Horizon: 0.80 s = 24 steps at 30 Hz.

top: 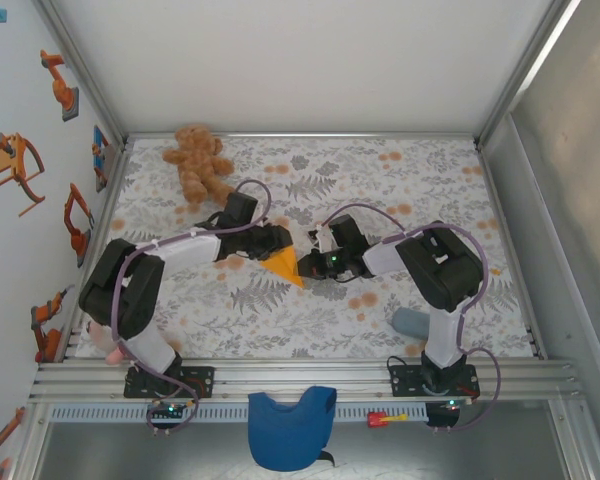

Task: Fold a paper plane with a square sheet of paper (pick it up from the middle)
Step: Fourth fold the wing at the center of the table.

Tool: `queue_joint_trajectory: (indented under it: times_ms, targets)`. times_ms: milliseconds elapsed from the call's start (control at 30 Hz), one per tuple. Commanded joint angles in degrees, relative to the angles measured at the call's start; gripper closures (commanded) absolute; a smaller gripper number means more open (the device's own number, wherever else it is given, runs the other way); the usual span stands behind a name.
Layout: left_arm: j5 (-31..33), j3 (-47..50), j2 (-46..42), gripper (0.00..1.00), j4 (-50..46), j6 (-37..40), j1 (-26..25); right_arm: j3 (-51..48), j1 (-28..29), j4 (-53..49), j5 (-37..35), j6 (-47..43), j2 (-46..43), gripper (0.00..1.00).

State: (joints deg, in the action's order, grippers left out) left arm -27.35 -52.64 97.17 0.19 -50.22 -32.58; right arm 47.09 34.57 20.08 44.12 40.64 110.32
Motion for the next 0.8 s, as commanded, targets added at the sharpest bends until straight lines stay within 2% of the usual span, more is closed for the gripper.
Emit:
queue_joint_trajectory:
  times_ms: [0, 267, 767]
  targets:
    - [-3.2, 1.4, 1.8, 0.72, 6.5, 0.7, 1.2, -0.5, -0.4, -3.7, 0.0, 0.7, 2.1, 0.99]
    - [-7.9, 4.1, 5.9, 0.82, 16.2, -1.7, 3.0, -0.2, -0.5, -4.6, 0.0, 0.4, 2.1, 0.99]
    - [-8.0, 3.4, 9.9, 0.89, 16.2, -1.9, 3.9, 0.1, -0.6, -6.1, -0.5, 0.3, 2.1, 0.99]
